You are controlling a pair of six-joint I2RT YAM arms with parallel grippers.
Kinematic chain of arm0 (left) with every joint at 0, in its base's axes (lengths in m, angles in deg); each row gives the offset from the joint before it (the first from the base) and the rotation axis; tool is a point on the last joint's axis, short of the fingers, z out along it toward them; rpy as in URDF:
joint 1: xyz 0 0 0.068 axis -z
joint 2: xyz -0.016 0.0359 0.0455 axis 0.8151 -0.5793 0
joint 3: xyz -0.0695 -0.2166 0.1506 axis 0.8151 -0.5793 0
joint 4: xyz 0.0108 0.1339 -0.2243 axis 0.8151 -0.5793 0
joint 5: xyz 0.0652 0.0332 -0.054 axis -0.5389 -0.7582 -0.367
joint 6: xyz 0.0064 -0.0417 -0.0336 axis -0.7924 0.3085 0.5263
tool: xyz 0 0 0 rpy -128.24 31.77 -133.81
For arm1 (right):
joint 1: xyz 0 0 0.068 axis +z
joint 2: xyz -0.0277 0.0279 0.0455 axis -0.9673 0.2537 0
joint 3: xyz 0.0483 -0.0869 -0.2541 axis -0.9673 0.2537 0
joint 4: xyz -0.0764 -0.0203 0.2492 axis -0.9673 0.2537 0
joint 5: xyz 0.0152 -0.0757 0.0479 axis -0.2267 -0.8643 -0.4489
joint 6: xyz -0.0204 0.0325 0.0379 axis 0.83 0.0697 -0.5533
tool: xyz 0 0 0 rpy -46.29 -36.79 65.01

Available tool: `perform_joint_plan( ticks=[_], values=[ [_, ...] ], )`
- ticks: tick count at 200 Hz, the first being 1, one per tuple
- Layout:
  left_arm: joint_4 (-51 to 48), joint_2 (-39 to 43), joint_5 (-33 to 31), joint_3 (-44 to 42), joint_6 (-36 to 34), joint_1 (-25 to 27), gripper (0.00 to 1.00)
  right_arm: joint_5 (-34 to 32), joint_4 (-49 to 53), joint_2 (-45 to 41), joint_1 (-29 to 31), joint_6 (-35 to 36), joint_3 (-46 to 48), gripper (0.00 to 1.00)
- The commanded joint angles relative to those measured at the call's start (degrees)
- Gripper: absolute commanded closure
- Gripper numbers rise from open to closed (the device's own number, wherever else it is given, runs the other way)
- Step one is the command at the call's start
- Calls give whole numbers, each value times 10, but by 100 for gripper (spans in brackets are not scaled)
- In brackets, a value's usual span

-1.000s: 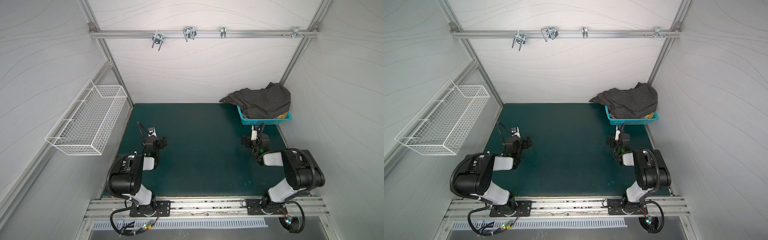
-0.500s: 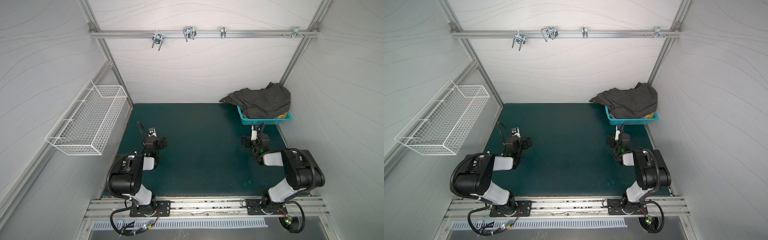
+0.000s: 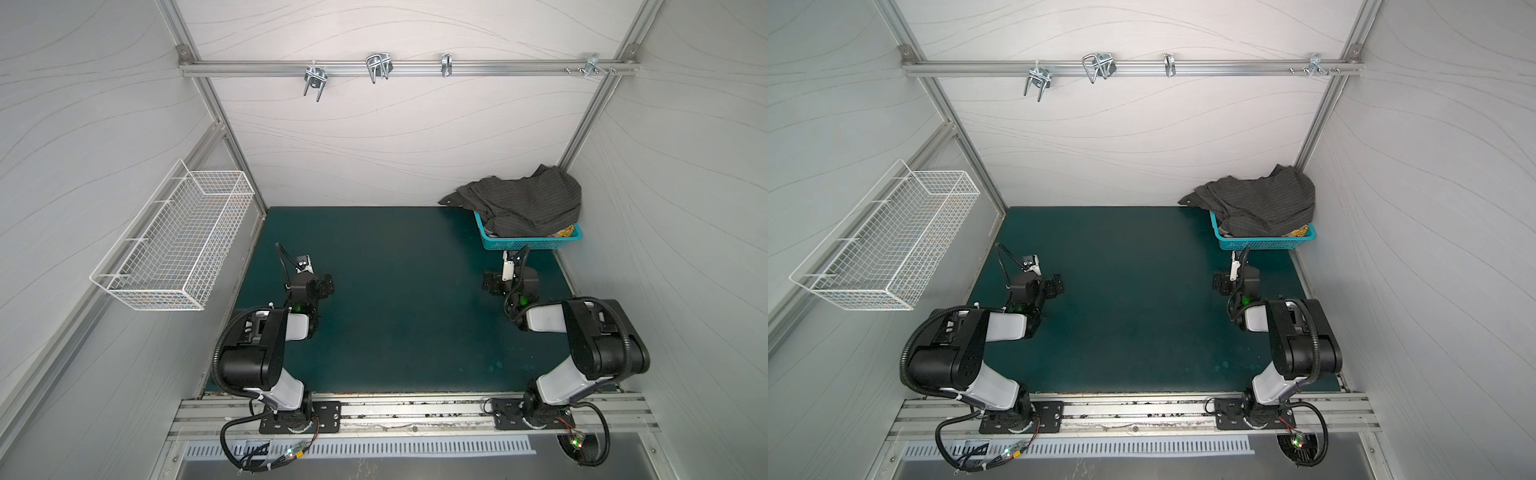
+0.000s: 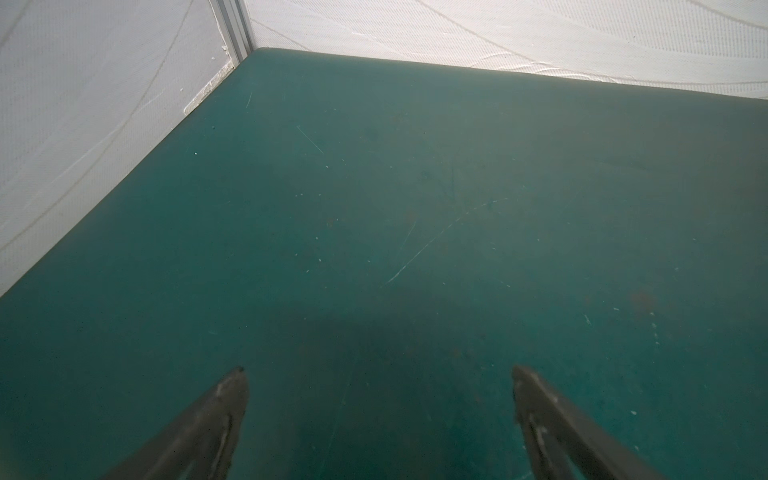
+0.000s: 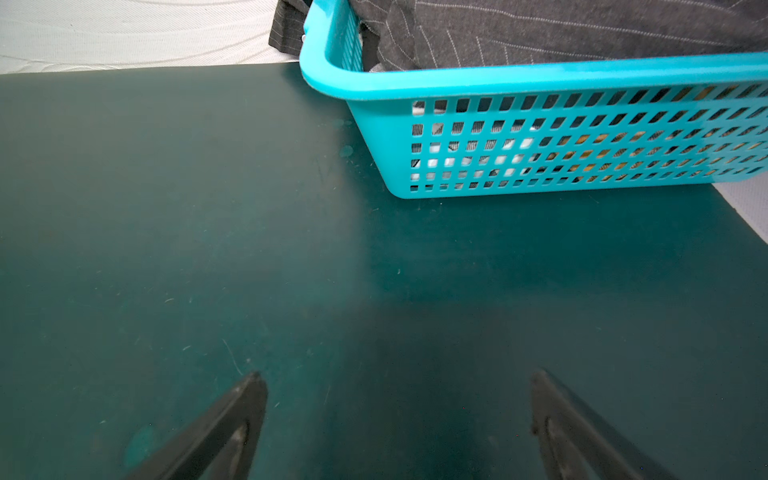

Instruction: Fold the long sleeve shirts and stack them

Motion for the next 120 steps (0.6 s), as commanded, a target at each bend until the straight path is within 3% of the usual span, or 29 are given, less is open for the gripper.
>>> perform_joint_plan(
  ticks=[1,31,40,54,69,79,89,102,113,120],
  values=[
    [13,7,-2,18,-6,1,0,3,-10,-11,1,9,3,1],
    [9,9,0,19,-6,1,0,-15,-17,-17,3,9,0,1],
    [16,19,-18,25,-15,4,0,-87,108,-59,21,7,-53,1],
    [-241,83,-37,138,-9,15,0,-141,366,-110,40,-22,-210,1],
    [-386,105,-28,261,52,16,0,-139,593,-115,37,-89,-377,1],
    [-494,91,-7,362,124,16,2,-130,622,-107,34,-127,-429,1],
    [-591,65,25,459,179,18,8,-136,641,-97,17,-212,-453,1],
    [-666,32,76,541,243,32,12,-34,678,-71,-43,-286,-506,1],
    [-696,18,95,579,268,58,14,5,739,-23,-64,-305,-585,1],
    [-701,19,97,585,270,82,14,18,773,15,-63,-282,-643,2]
  ],
)
